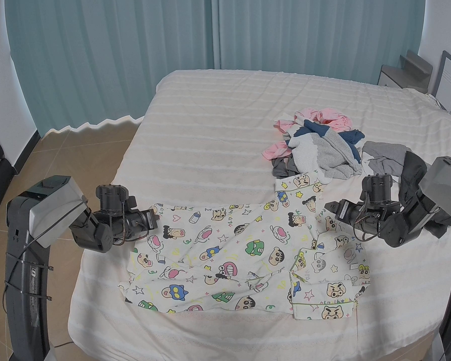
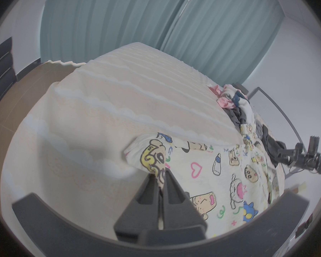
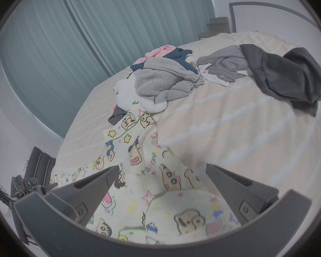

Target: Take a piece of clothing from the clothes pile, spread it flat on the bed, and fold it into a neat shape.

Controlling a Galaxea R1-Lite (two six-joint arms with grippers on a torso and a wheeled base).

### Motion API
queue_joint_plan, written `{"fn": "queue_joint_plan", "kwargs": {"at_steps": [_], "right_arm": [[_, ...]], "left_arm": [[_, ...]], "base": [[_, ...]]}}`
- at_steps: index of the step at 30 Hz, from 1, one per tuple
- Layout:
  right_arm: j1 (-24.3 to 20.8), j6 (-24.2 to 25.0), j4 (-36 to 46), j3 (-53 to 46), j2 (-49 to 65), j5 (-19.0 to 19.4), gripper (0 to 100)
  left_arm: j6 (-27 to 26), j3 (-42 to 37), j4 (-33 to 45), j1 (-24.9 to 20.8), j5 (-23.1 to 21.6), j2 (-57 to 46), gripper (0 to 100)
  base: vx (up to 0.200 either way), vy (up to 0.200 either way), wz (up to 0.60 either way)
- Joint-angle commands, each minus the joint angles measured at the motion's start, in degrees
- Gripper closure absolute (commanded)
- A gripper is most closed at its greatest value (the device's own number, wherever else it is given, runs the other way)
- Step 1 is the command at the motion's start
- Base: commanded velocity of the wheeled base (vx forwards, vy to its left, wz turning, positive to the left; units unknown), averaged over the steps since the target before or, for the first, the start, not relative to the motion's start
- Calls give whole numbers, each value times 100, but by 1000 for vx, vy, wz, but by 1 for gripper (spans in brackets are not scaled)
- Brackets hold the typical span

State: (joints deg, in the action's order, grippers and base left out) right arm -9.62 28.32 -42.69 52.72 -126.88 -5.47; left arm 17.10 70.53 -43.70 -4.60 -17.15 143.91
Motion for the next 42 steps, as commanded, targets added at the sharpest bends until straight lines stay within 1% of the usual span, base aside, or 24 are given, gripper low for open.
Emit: {"fn": "queue_joint_plan", "kwargs": {"at_steps": [1,6,11,14,16,26,27,29,32,35,42], "right_arm": [[285,-98,261,827,-856,372,0],[276,-98,323,1583,-1375,459,0],[241,-81,718,2242,-1647,776,0],[232,-11,947,2532,-1691,916,0],[206,7,991,2594,-1691,943,0],[197,25,956,2523,-1700,1022,0],[197,33,947,2523,-1691,1013,100],[206,95,947,2515,-1665,1013,100],[206,403,964,2515,-1585,996,100],[206,578,982,2515,-1533,1022,100],[259,596,956,2594,-1524,1022,100]], "left_arm": [[408,92,-7,134,80,-285,100],[425,154,-24,143,221,-276,100],[425,154,-24,108,256,-249,100],[425,154,-15,90,362,-241,100],[425,145,-15,90,423,-241,100],[425,145,-7,82,432,-232,100],[425,145,-7,82,432,-232,100],[425,154,-7,82,441,-232,100],[425,154,-7,73,441,-232,100],[425,154,-7,55,441,-232,100],[425,145,-15,55,450,-267,100]], "base": [[0,0,0],[0,0,0],[0,0,0],[0,0,0],[0,0,0],[0,0,0],[0,0,0],[0,0,0],[0,0,0],[0,0,0],[0,0,0]]}}
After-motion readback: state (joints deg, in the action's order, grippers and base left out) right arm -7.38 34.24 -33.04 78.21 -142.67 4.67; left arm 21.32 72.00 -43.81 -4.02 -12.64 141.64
